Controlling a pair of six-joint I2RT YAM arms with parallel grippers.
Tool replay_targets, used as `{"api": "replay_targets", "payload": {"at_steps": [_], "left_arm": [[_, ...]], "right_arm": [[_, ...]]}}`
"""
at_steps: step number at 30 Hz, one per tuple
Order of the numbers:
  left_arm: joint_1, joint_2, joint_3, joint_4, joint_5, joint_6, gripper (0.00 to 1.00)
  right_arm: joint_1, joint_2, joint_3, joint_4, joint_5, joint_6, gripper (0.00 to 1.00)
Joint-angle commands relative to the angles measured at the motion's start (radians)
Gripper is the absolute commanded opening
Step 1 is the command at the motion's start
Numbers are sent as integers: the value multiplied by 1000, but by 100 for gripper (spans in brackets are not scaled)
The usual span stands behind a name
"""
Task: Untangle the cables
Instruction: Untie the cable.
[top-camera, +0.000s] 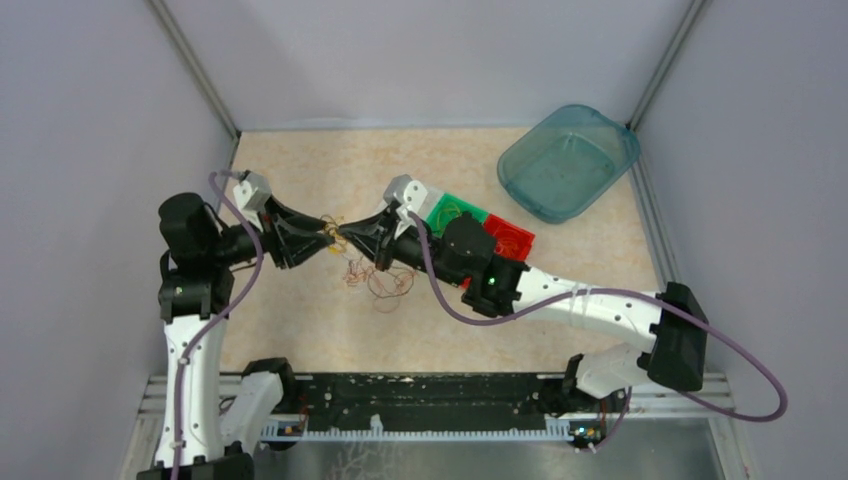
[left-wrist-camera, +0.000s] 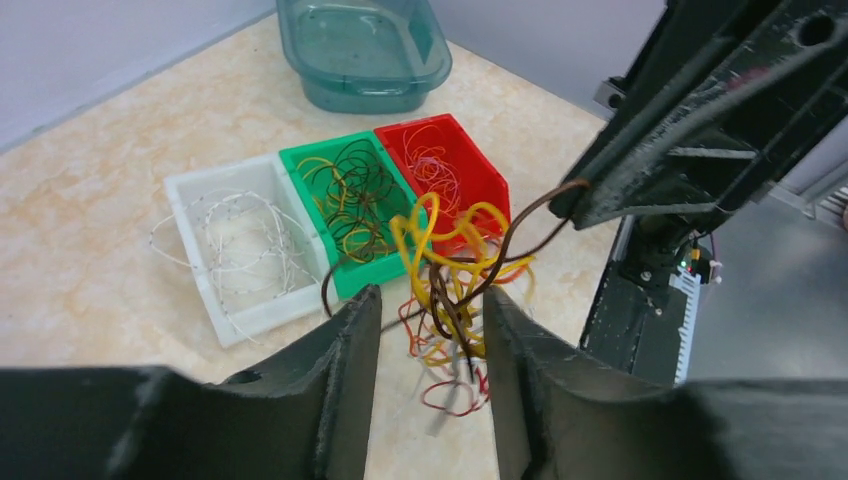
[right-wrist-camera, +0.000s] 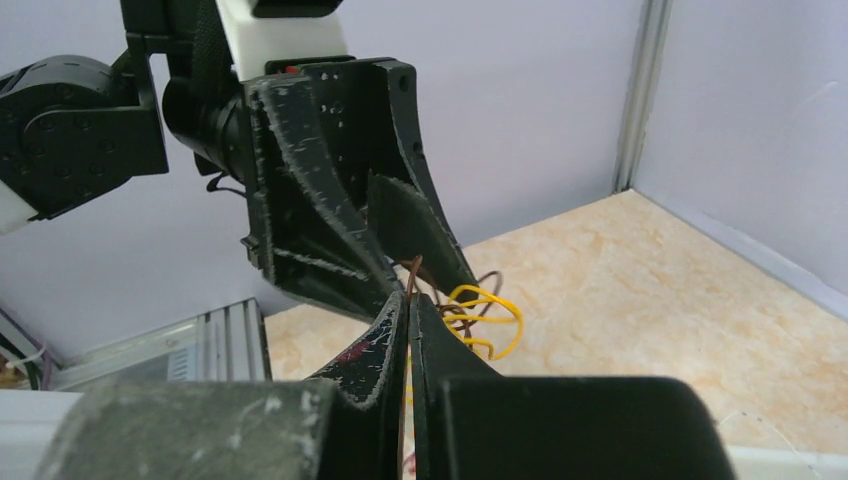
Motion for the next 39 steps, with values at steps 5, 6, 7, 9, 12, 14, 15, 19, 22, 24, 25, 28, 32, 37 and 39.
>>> {"api": "replay_targets", "payload": {"at_steps": [5,6,7,9,12,14,15,19,22,24,25,28,32,37,39], "left_arm": [[-5,14,31,-37,-121,44,11],[-4,16,33,-45,-124,59,10],[-4,17,34,-65,-125,74,10],[-5,16,36,-87,-125,93,10],[-4,15,44,-107,-117,103,12],[-4,11,50,-113,-109,107,13],[-4,8,52,-114,-104,107,14],[-5,2,57,-115,-87,101,18],[-4,4,66,-108,-73,82,18],[-4,2,71,-95,-77,63,13],[-5,1,72,-88,-87,55,9],[-4,-5,67,-71,-155,49,0],[-5,3,28,-76,-84,30,26],[-20,-31,-95,-2,52,-114,68],[-31,-42,-112,17,43,-122,69]], "right_arm": [[11,-48,23,8,59,-43,0],[11,-61,13,3,76,-60,0],[11,-74,2,-3,97,-80,0],[3,-99,-28,-13,130,-104,0],[-26,-140,-77,-18,155,-92,0],[-52,-164,-108,-23,184,-84,0],[-68,-176,-121,-29,192,-73,0],[-113,-225,-169,-37,219,-48,0],[-122,-233,-176,-65,241,-48,0],[-127,-241,-180,-71,259,-42,0],[-128,-247,-187,-66,258,-38,0],[-129,-263,-205,-48,240,-27,0],[-129,-254,-192,-24,180,19,0],[-127,-199,-136,40,133,127,0],[-119,-175,-115,79,126,155,0]]}}
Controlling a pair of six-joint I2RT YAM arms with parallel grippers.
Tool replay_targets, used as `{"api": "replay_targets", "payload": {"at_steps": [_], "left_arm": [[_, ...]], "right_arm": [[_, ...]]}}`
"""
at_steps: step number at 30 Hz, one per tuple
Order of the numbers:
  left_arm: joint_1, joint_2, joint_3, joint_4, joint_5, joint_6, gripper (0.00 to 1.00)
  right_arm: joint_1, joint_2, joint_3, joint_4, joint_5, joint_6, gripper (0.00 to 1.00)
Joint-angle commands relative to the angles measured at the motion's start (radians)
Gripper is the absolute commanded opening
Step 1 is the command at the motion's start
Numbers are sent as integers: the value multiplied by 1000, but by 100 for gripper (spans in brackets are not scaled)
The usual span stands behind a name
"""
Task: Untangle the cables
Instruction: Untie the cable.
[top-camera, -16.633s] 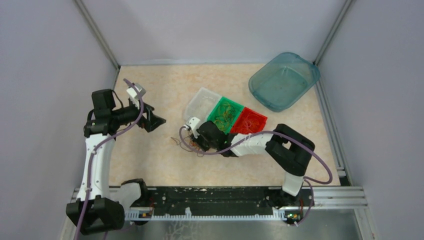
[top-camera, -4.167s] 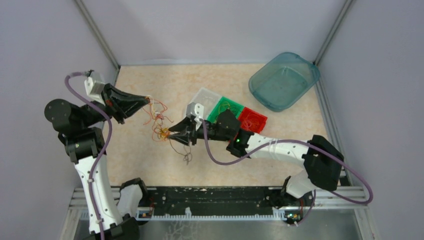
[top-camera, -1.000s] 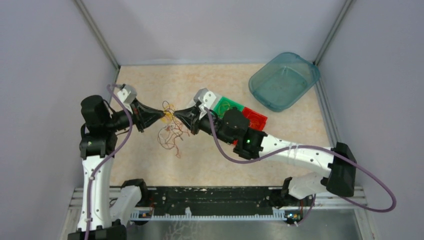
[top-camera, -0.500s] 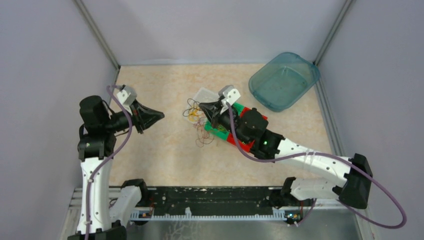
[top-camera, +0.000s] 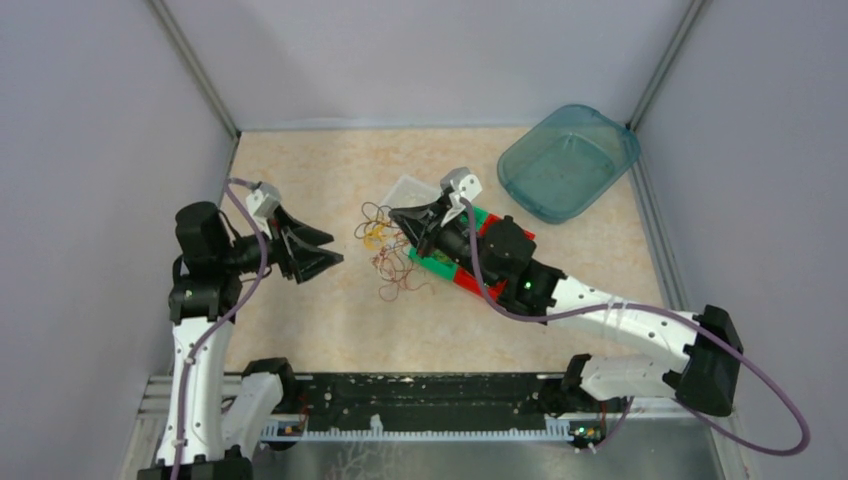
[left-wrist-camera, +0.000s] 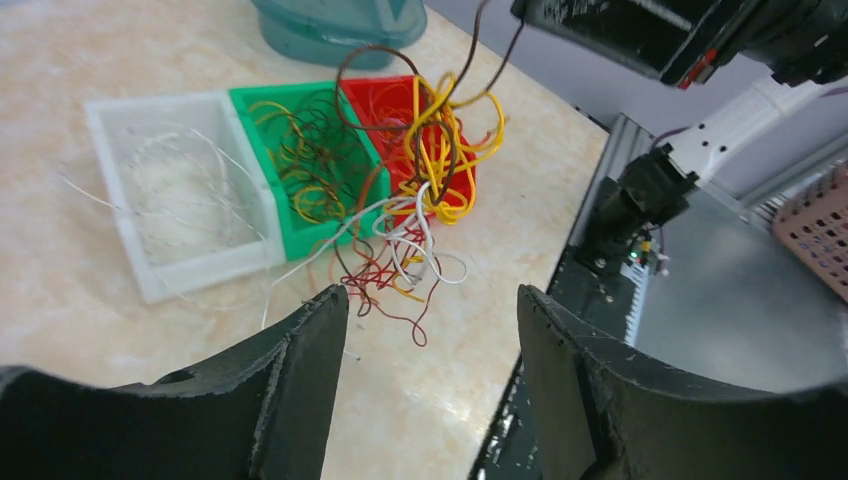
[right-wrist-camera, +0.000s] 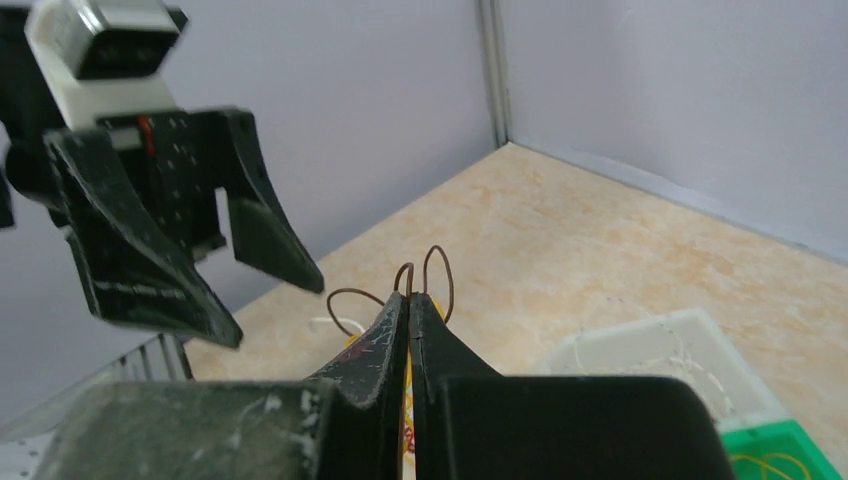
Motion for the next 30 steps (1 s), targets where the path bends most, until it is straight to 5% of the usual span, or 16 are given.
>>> {"api": "replay_targets", "payload": {"at_steps": [1,5,8,17,24,30], "left_arm": [[-20,-28,-45,72,74,-105,69],[-36,-39,-53,199,104,-272,69],[-45,-48,-51,210,70,-266,67],[-44,-50,-34,181,-188,-197,19],[-43,-34,-33,203,-186,-221,0],[-44,-21,-6,73,-355,-19,0]], "right_arm": [[9,47,100,142,-42,97,0],[61,118,169,168,-27,97,0],[96,165,218,188,-11,92,0],[114,168,232,186,2,80,0],[114,104,159,166,59,35,0],[83,22,121,131,111,3,0]]}}
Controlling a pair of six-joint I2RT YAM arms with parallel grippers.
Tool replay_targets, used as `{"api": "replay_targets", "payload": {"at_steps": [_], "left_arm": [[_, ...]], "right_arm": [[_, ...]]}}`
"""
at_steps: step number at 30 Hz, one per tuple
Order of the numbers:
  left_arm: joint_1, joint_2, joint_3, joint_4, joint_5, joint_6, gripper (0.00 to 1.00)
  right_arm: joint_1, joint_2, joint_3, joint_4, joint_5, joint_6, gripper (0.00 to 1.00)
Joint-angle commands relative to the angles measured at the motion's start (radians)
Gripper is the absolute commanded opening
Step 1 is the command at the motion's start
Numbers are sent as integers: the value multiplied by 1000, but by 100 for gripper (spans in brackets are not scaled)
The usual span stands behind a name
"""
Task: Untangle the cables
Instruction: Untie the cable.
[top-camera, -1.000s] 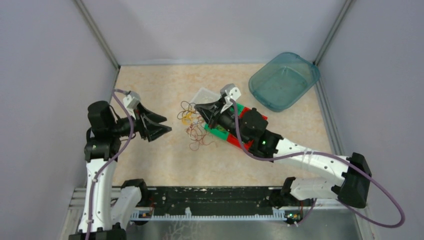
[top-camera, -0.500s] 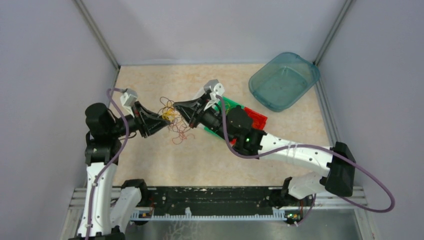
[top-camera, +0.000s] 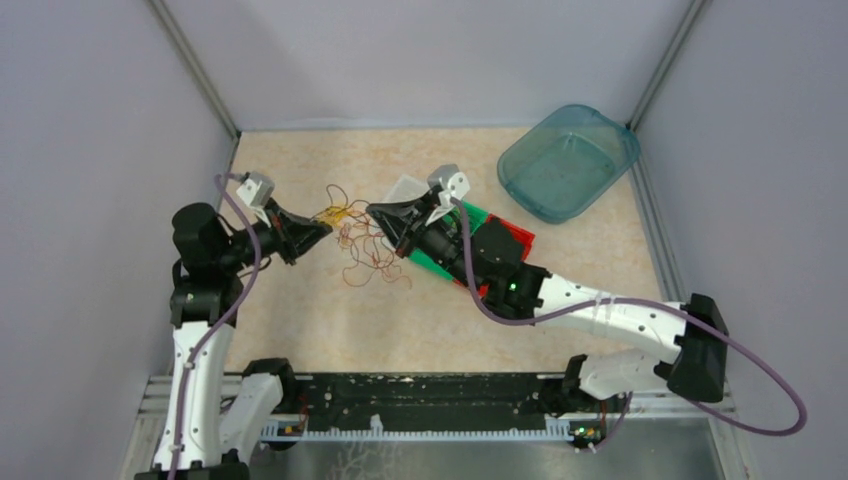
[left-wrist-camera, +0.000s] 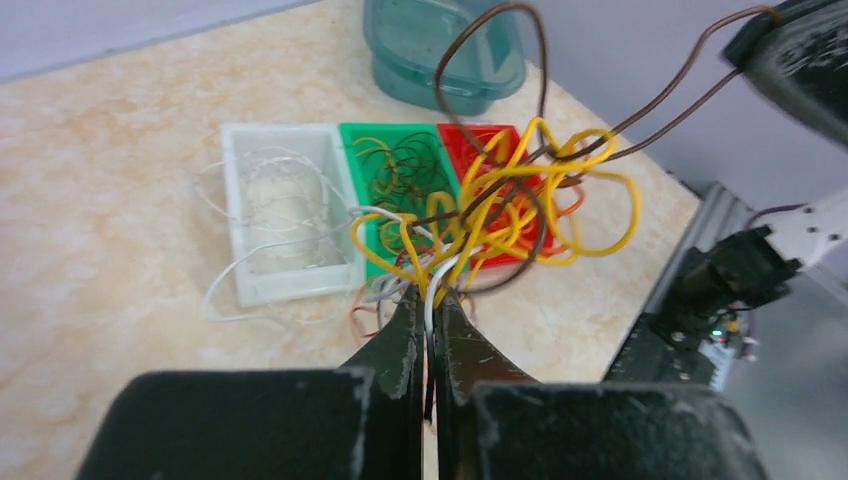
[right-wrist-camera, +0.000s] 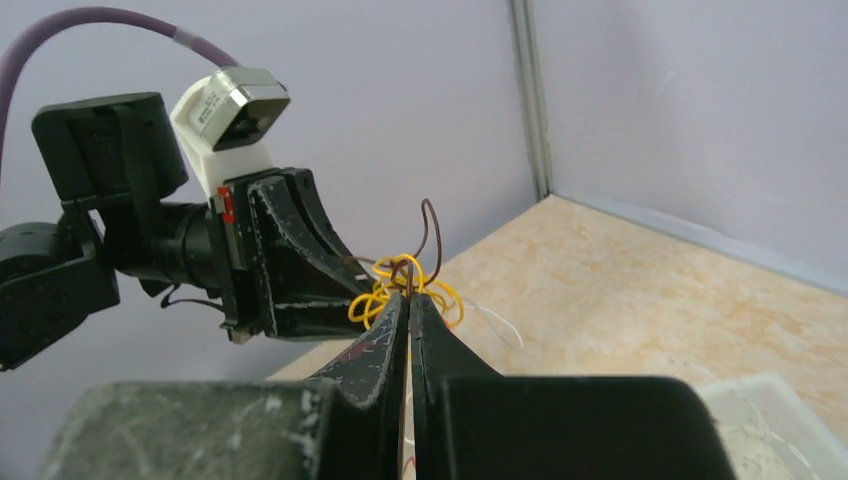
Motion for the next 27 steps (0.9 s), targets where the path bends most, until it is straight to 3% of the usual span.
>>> {"api": "replay_targets", "payload": {"at_steps": [1,4,10,16,20,27], "left_arm": [[-5,13,43,-117,-189,200,0],[-4,21,41,-168,-361,319,0],[-4,26,30,-150,-618,399,0],[-1,34,-20,-38,-848,548,0],[33,49,-59,39,-916,606,0],[155,100,-96,119,-865,646,0]], "right_arm": [[-31,-107,-10,17,57,-28,0],[-63,-148,-23,-17,66,-20,0],[-95,-249,-61,-87,105,-10,0],[-102,-352,-64,-143,101,23,0],[-101,-445,-60,-186,120,31,0],[-101,-610,-31,-233,174,21,0]]}}
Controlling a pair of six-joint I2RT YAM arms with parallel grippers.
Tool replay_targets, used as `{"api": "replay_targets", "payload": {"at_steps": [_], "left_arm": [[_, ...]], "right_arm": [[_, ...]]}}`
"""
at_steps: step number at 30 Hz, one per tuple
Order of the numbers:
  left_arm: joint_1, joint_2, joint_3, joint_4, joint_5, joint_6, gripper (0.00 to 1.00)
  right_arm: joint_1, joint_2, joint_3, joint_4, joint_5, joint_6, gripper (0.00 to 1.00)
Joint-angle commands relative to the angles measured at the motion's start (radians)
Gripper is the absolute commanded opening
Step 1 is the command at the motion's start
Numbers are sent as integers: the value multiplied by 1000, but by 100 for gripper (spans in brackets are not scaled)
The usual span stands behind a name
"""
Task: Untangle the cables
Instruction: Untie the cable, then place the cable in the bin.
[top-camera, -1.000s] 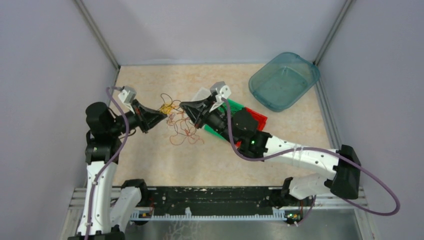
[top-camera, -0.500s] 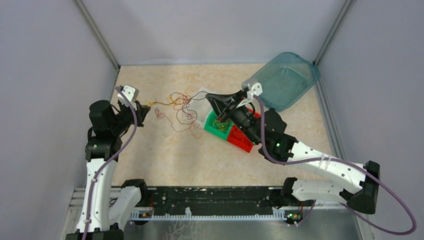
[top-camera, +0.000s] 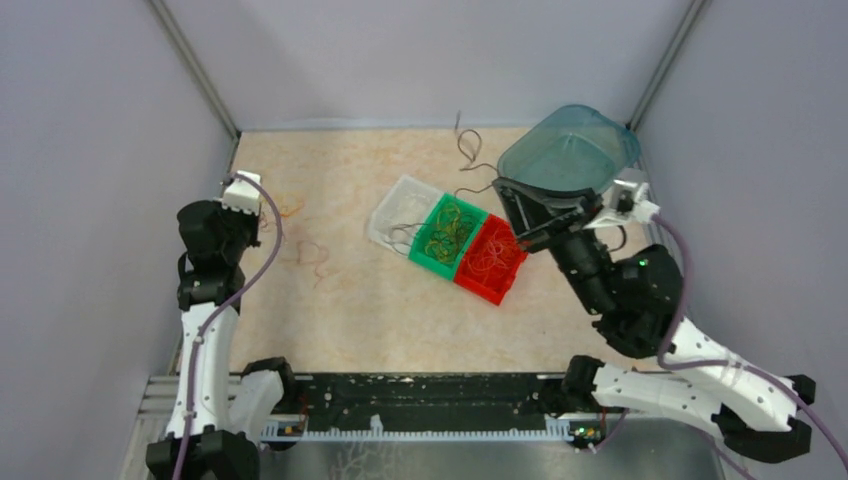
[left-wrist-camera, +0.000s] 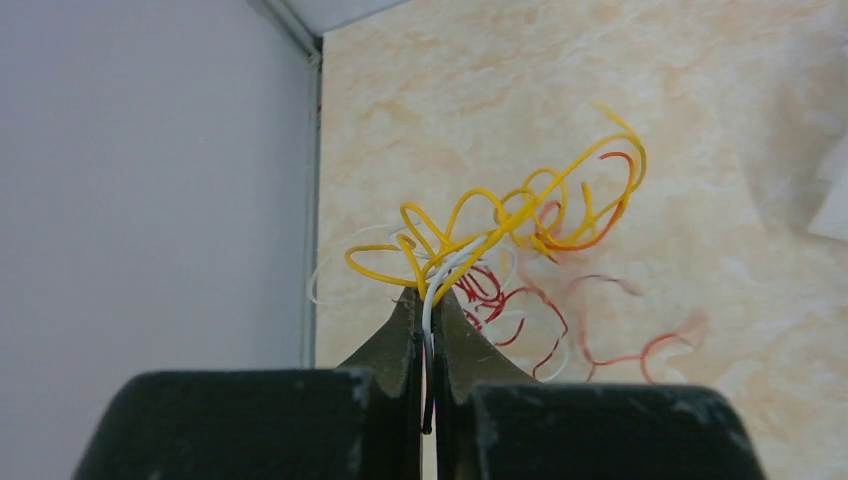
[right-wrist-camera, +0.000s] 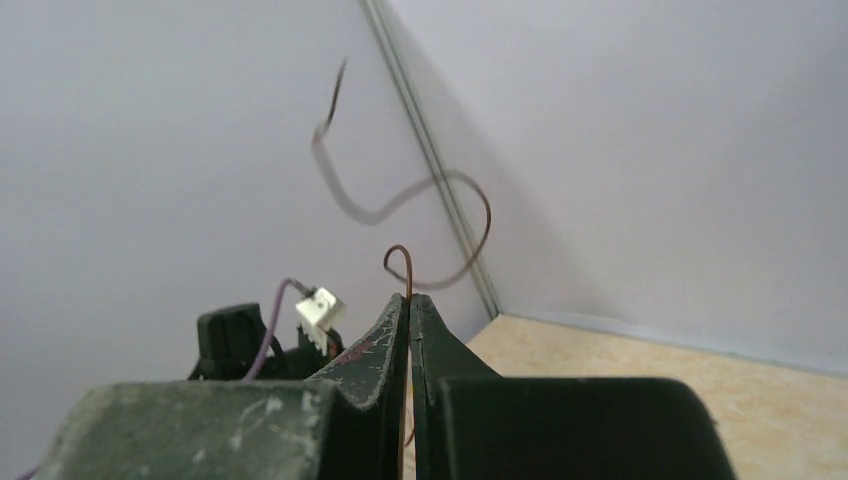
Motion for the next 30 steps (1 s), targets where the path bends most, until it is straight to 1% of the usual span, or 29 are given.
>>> {"api": "replay_targets", "payload": {"at_steps": [1,3,5,7,10,12,14,17,21,26,30], "left_arm": [[88,24,-24,98,19,56,0],[140,37,-29,101,58,58,0],[153,43,-35,95,81,65,0],[155,40,-35,59,144,66,0],[156,27,-28,7,283,40,0],[155,24,-13,-39,422,32,0],[154,34,10,-92,502,35,0],[154,52,49,-126,533,0,0],[154,63,108,-170,570,-10,0],[154,44,98,-183,588,-5,0],[154,41,94,-193,597,-5,0]], "right_arm": [[-10,-91,55,-28,59,-9,0],[-11,-114,83,-66,79,-37,0],[-10,-138,97,-80,104,-71,0],[-10,-144,109,-93,125,-93,0],[-10,-118,142,-131,121,-113,0],[-11,-100,143,-128,120,-122,0],[-10,-77,147,-127,118,-135,0],[-11,-32,165,-121,106,-153,0],[-10,28,201,-86,100,-190,0],[-10,109,266,-33,84,-225,0],[-25,204,311,-11,52,-265,0]]}}
